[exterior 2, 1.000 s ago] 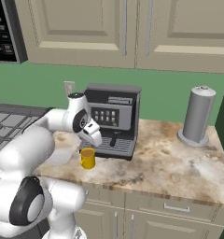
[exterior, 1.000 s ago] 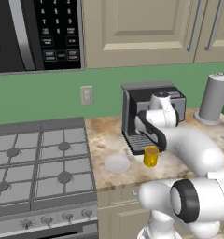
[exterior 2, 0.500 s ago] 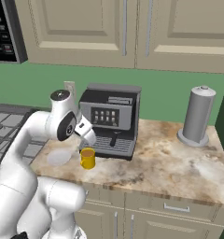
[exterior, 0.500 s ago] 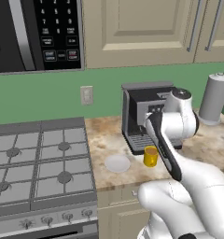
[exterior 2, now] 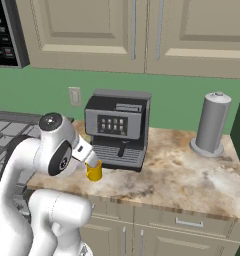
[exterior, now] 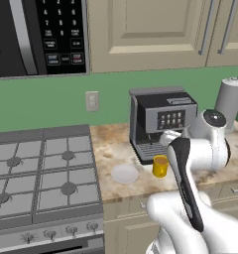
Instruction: Take a sugar cube from the saucer and place it inside the coffee. Then, grab milk from the fridge and place it next to the coffee on the counter to sweeten the coffee.
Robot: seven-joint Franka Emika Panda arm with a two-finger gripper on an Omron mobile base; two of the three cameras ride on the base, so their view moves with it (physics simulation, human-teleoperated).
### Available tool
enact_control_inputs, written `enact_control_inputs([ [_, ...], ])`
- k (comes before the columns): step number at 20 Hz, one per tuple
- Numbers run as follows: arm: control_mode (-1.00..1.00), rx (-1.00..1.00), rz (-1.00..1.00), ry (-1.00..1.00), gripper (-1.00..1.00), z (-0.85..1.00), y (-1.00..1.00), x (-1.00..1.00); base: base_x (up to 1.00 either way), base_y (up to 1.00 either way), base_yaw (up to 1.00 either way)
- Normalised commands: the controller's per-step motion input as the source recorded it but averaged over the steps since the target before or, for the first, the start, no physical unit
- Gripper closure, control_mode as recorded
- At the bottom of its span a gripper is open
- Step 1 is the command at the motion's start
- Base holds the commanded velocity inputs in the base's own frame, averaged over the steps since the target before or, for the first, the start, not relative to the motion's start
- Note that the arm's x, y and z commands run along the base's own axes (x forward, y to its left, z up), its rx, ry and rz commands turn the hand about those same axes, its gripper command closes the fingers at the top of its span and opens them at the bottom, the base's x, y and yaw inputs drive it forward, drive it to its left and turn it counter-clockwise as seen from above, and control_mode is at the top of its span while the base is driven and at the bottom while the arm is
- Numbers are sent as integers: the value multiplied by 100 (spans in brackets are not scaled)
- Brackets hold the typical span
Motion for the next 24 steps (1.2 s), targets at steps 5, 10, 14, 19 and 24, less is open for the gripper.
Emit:
enact_control_inputs([
  [5,100,0,10,0,-100,0,0,-26,-48,9,35],
  [10,100,0,0,0,-100,0,0,0,-72,34,77],
  [14,100,0,0,0,-100,0,0,0,-52,60,87],
  [19,100,0,0,0,-100,0,0,0,-18,73,85],
  [24,100,0,0,0,-100,0,0,0,0,45,84],
])
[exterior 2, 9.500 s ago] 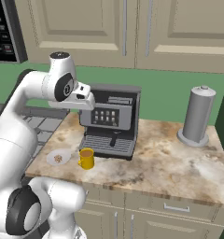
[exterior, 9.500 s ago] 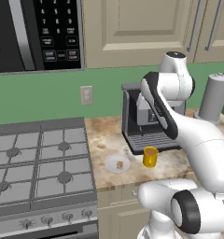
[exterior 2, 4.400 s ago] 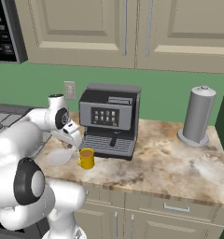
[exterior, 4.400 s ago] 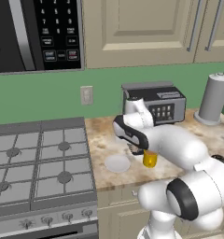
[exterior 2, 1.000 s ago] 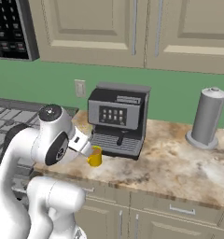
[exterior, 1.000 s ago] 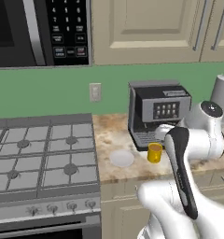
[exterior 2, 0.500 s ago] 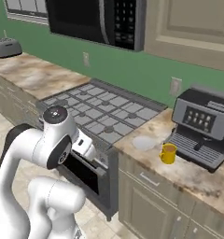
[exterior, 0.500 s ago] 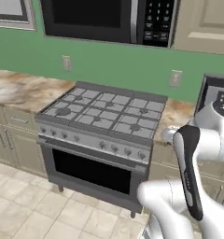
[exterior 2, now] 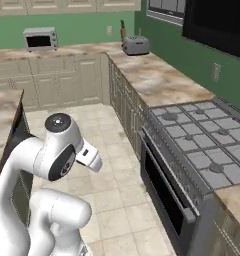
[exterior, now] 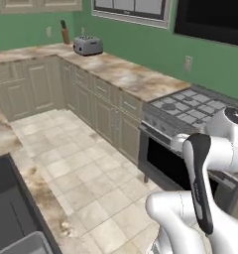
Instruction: Take a sugar cube from the saucer and place it inside the coffee. Then, grab milk from the fridge and place it next to the coffee on the counter to sweeten the coffee.
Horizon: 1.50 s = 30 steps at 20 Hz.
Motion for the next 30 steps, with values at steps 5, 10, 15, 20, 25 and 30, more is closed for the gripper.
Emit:
enact_control_inputs([
  [5,100,0,0,0,-100,0,0,0,23,9,71],
  [10,100,0,0,0,-100,0,0,0,-34,-16,71],
  [15,100,0,0,0,-100,0,0,0,-100,-13,80],
  [20,100,0,0,0,-100,0,0,0,-100,0,80],
  [25,100,0,0,0,-100,0,0,0,-67,7,96],
  [30,100,0,0,0,-100,0,0,0,-13,49,95],
])
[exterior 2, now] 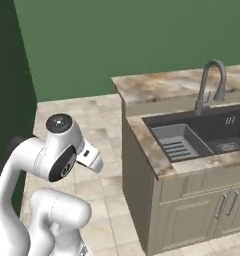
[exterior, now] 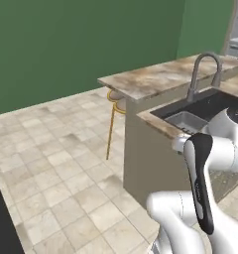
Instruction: Take a sugar cube from the saucer and place it inside the coffee. Then, grab milk from the fridge and place it next to the coffee on the counter to sweeten the coffee.
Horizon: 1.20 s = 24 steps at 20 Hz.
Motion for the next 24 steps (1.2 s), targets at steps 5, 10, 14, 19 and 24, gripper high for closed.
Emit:
enact_control_inputs([
  [5,100,0,0,0,-100,0,0,0,70,39,60],
  [10,100,0,0,0,-100,0,0,0,100,1,31],
  [14,100,0,0,0,-100,0,0,0,100,-31,10],
  [19,100,0,0,0,-100,0,0,0,100,-51,6],
  [24,100,0,0,0,-100,0,0,0,100,-43,2],
])
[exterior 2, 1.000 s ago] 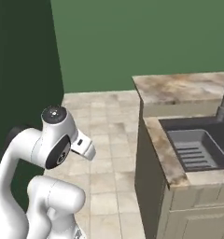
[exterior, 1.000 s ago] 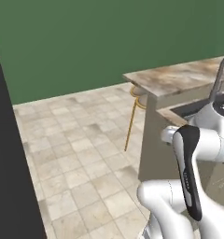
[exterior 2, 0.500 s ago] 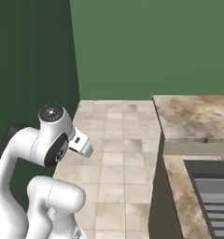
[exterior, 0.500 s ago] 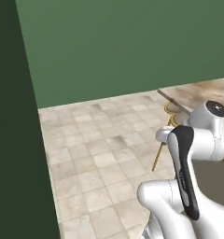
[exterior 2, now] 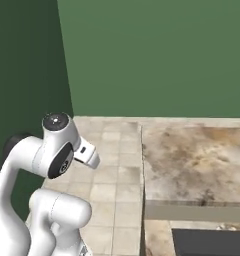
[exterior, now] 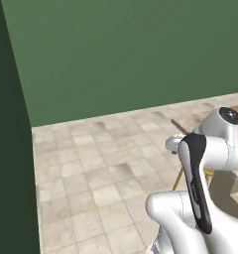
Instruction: Take a sugar cube from the saucer and place it inside the coffee. Then, grab milk from the fridge and place it next to the coffee on the counter to sweeten the coffee.
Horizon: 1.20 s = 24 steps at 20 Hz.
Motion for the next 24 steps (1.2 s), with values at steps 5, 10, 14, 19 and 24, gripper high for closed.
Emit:
enact_control_inputs([
  [5,100,0,0,0,-100,0,0,0,100,-1,-3],
  [10,100,0,0,0,-100,0,0,0,100,41,-14],
  [14,100,0,0,0,-100,0,0,0,100,26,-24],
  [19,100,0,0,0,-100,0,0,0,100,20,-40],
  [24,100,0,0,0,-100,0,0,0,97,16,-59],
])
